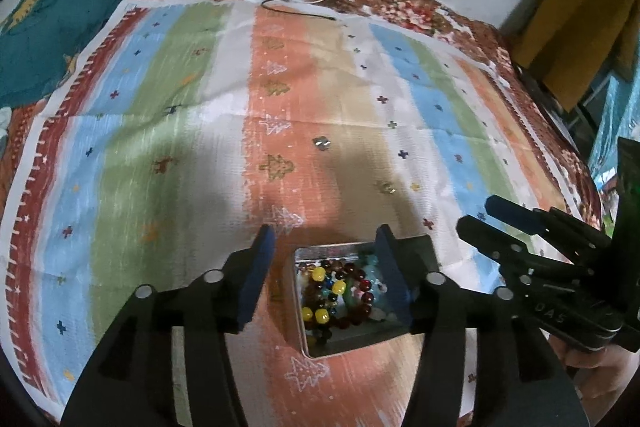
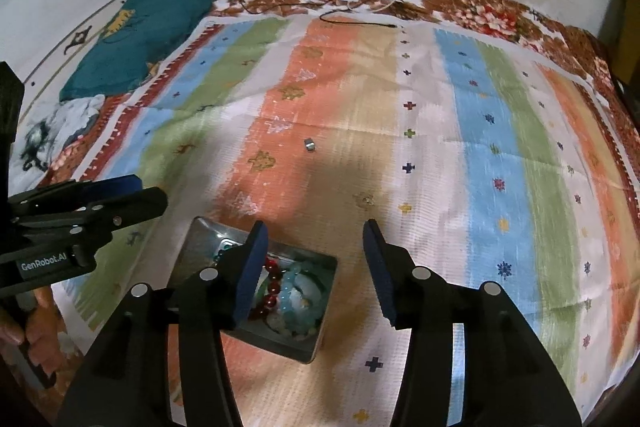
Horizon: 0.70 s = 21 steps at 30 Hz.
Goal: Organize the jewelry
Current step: 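Lower both bracelets into the tin and open both tools, then move both tools toward the small silver charm and gold ring on the cloth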
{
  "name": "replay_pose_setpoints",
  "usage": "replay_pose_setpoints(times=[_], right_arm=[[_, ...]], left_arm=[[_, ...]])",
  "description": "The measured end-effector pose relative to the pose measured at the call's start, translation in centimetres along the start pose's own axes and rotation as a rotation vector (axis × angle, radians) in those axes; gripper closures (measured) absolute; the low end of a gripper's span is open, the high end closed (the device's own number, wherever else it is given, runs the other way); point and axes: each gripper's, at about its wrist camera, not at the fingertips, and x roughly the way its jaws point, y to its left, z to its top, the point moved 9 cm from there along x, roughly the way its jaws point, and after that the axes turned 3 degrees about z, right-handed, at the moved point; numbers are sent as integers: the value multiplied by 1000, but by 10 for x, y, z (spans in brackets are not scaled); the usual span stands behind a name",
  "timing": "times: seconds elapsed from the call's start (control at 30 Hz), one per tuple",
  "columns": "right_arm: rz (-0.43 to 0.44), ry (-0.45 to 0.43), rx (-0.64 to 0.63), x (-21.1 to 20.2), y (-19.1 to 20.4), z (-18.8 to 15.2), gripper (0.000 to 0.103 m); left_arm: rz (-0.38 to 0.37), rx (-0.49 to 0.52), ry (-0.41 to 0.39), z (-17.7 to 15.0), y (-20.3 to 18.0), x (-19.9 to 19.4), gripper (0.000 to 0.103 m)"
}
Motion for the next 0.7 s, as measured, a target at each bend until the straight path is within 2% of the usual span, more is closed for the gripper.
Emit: replay_pose_setpoints(times=[0.03,0.1,0.27,0.5,0.7], right_arm=[[0,3,4,2,-1,0,50],[-2,9,13,4,-4,0,47],[-13,30,16,13,-10,2,44],[-28,34,19,20,-18,8,39],[-42,39,-1,28,-24,13,37]], left_arm=[[1,-5,2,1,1,2,46],[7,-9,8,3,3,6,36],[20,-21,14,8,8,14,28],[44,0,20,12,9,23,22],[68,24,39,15,10,36,21]])
